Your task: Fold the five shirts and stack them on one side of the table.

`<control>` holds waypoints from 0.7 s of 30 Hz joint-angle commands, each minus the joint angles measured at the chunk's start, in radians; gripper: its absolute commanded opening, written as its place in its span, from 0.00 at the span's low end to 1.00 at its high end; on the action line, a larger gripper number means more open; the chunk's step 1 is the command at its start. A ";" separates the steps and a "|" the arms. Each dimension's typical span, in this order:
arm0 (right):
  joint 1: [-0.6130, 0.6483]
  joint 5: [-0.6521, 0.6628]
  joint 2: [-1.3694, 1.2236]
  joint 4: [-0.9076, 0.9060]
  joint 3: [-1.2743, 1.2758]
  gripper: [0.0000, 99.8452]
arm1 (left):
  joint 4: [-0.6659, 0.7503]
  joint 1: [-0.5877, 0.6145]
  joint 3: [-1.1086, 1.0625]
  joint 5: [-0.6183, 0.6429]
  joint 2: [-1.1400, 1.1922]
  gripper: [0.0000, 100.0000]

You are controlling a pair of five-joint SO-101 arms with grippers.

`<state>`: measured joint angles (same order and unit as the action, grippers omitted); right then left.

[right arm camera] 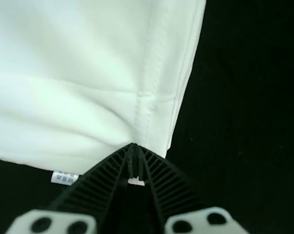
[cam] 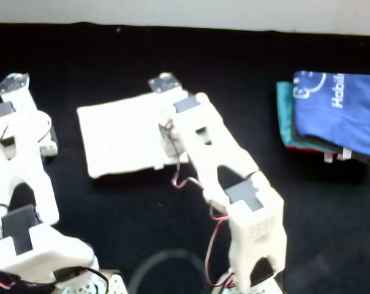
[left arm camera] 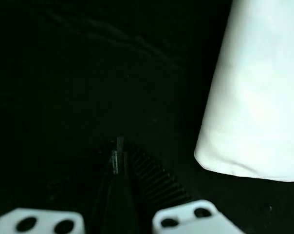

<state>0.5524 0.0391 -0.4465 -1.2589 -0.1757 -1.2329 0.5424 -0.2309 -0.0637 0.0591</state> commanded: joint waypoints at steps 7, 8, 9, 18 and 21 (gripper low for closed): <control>-0.012 -0.021 0.134 -0.102 -0.294 0.11 | 0.035 0.064 0.002 -0.008 0.159 0.01; -0.012 -0.072 0.133 -0.104 -0.308 0.17 | 0.035 0.073 0.002 -0.008 0.173 0.01; -0.012 -0.129 0.128 -0.104 -0.311 0.23 | 0.035 0.079 0.002 -0.008 0.189 0.01; 0.102 -0.404 -0.119 -0.082 -0.461 0.36 | 0.094 0.113 0.004 -0.003 0.306 0.01; 0.105 -0.407 -0.231 -0.084 -0.584 0.36 | 0.094 0.111 0.004 -0.003 0.306 0.01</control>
<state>0.6490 -0.3521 -0.6199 -1.3556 -0.6283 -1.1577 0.6452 -0.2340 -0.0637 0.3567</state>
